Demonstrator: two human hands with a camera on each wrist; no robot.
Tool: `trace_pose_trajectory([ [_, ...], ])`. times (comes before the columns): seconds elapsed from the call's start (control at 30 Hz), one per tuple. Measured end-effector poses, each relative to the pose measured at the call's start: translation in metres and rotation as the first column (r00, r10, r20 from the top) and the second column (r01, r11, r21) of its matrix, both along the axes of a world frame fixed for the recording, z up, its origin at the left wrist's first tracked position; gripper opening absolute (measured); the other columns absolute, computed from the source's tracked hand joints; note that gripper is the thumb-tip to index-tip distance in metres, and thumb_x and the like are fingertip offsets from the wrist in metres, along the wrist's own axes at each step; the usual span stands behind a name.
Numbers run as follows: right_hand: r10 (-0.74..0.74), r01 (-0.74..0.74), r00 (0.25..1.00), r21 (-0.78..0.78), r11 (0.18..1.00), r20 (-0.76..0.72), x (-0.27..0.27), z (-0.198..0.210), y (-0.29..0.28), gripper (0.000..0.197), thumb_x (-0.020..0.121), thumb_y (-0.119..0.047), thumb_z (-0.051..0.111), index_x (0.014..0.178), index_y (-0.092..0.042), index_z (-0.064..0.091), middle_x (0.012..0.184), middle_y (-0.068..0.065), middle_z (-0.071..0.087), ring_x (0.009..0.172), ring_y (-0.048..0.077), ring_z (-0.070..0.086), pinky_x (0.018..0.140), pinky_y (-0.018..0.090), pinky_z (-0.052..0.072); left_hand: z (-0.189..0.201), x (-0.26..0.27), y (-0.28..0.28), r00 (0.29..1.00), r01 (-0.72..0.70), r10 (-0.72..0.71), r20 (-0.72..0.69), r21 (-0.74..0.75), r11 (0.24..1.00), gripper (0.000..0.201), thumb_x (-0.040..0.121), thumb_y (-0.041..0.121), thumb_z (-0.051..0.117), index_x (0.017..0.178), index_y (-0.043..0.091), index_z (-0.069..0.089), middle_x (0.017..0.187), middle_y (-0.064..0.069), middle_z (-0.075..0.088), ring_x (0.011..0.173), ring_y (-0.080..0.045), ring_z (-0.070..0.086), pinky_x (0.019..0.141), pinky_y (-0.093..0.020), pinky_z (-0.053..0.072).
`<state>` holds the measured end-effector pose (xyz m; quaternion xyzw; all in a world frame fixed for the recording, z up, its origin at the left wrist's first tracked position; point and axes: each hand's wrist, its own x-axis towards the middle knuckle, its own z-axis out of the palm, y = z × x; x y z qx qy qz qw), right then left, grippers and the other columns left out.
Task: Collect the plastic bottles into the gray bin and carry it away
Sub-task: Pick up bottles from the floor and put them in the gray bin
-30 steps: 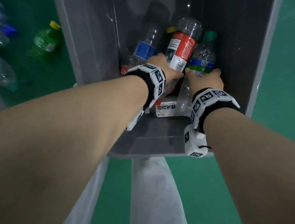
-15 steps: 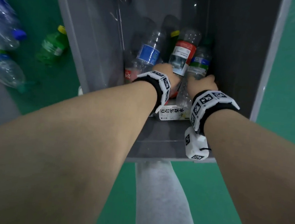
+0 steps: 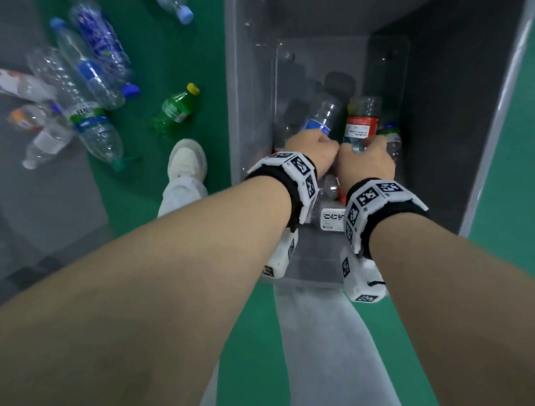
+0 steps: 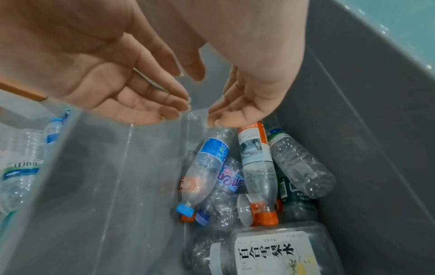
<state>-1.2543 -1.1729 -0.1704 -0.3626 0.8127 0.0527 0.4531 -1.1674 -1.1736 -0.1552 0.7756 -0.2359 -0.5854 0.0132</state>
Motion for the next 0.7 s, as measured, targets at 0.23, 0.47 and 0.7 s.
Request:
trace_pose_trajectory([
  [0.23, 0.064, -0.063, 0.993, -0.009, 0.998, 0.103, 0.053, 0.039, -0.008, 0.025, 0.09, -0.036, 0.052, 0.103, -0.016, 0.059, 0.097, 0.003, 0.066, 0.09, 0.023, 0.062, 0.079, 0.029, 0.047, 0.027, 0.064, 0.006, 0.997, -0.063, 0.064, -0.042, 0.013, 0.998, 0.016, 0.084, 0.023, 0.051, 0.081, 0.016, 0.065, 0.092, -0.01, 0.072, 0.088, -0.029, 0.068, 0.081, -0.042, 0.057],
  [0.47, 0.107, -0.104, 0.968, -0.024, 0.994, 0.228, 0.162, 0.05, -0.012, 0.021, 0.091, -0.039, 0.053, 0.095, -0.019, 0.06, 0.086, -0.003, 0.066, 0.076, 0.015, 0.065, 0.075, 0.036, 0.056, 0.026, 0.167, 0.0, 0.995, -0.092, 0.093, -0.026, 0.036, 0.995, 0.018, 0.088, 0.026, 0.053, 0.082, 0.014, 0.065, 0.094, -0.011, 0.072, 0.091, -0.029, 0.068, 0.084, -0.039, 0.056],
  [0.7, 0.185, -0.224, 0.928, 0.087, 0.971, 0.324, 0.29, 0.019, -0.013, 0.015, 0.087, -0.039, 0.052, 0.087, -0.026, 0.057, 0.085, 0.003, 0.071, 0.077, 0.025, 0.068, 0.077, 0.045, 0.058, -0.01, 0.309, 0.021, 0.993, -0.111, 0.099, 0.07, 0.188, 0.976, 0.023, 0.083, 0.024, 0.053, 0.089, 0.008, 0.069, 0.101, -0.015, 0.07, 0.099, -0.032, 0.065, 0.09, -0.04, 0.052],
])
